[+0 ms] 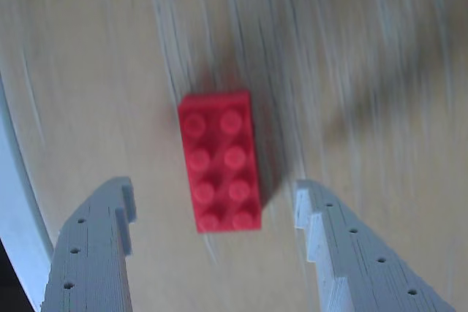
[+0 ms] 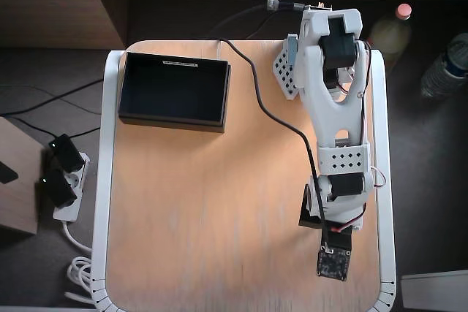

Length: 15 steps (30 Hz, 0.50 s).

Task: Grasp a lego block and put it in the bin.

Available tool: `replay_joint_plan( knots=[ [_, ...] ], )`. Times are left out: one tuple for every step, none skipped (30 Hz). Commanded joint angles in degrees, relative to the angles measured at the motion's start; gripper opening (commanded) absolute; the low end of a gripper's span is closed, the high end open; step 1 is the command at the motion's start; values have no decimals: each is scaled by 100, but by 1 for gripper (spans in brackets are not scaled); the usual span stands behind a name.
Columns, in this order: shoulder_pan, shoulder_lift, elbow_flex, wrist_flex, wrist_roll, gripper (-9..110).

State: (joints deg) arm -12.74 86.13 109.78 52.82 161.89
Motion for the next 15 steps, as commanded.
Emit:
replay_joint_plan(
  knots=[
    [-158,-26,-844,-132,-35,22],
    [-158,-44,-853,-141,-35,22],
    [-158,-62,-861,-167,-35,22],
    [-158,-88,-861,-176,-35,22],
    [-158,-105,-861,-185,-35,22],
    [-167,-123,-861,-193,-35,22],
    [-167,-149,-861,-202,-35,22],
    [-167,-167,-861,-211,-35,22],
    [-167,-193,-861,-220,-35,22],
    [-167,-220,-861,-237,-26,22],
    [-158,-229,-861,-246,-26,22],
    [-158,-246,-861,-246,-26,22],
    [-158,-264,-861,-246,-26,22],
    [-158,-281,-861,-255,-26,22],
    [-158,-290,-861,-255,-26,22]
  ],
)
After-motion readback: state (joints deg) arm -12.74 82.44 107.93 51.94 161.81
